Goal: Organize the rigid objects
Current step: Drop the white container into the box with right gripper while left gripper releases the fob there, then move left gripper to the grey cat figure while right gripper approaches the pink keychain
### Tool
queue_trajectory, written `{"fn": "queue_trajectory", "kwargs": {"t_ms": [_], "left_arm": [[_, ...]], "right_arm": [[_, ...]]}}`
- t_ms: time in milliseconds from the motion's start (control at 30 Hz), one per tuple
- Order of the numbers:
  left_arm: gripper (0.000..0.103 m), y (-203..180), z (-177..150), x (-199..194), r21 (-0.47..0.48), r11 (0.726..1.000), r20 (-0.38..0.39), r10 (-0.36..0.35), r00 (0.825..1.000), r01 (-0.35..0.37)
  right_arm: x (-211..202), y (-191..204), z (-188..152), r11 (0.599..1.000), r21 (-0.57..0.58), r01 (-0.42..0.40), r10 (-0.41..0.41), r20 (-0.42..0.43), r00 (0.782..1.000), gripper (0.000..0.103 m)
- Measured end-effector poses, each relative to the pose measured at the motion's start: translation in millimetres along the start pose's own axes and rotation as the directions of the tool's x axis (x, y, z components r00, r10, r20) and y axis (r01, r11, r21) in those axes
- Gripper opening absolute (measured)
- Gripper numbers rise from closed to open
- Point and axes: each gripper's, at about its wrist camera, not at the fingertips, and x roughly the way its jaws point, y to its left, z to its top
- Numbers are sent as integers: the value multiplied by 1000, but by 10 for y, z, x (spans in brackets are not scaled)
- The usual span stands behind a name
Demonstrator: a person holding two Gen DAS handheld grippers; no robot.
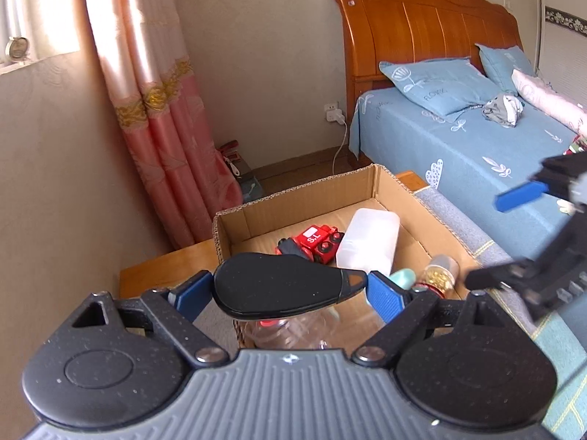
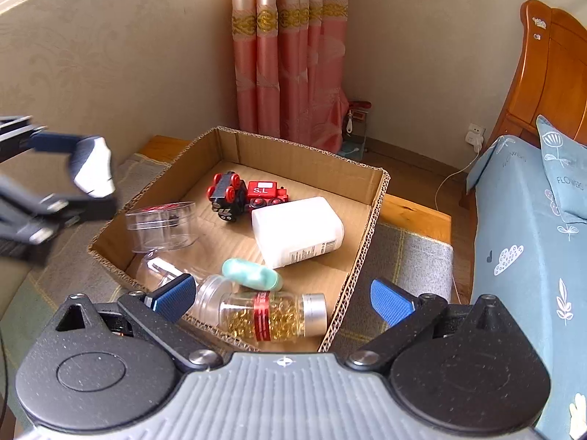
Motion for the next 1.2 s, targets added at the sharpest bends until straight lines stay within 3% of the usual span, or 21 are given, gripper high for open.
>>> {"fn": "queue_trajectory", "kwargs": {"t_ms": [333, 500, 1033, 1200], "left_arm": [[89, 26, 111, 828, -10, 1000, -133, 23, 991, -24], [91, 103, 181, 964, -41, 998, -134, 38, 990, -44], [96, 96, 100, 458, -70, 994, -83, 76, 994, -82], [97, -17, -81, 119, -68, 988, -43, 135, 990, -137]], "right_arm": [[-236, -71, -115, 1000, 0, 24, -24, 36, 999, 103], [-270, -137, -170, 999, 10, 40, -40, 35, 999, 103], [-356, 36, -262, 1000, 19, 10, -11, 50, 999, 103], [-394, 134, -398, 1000, 29, 12, -14, 57, 998, 103]]}}
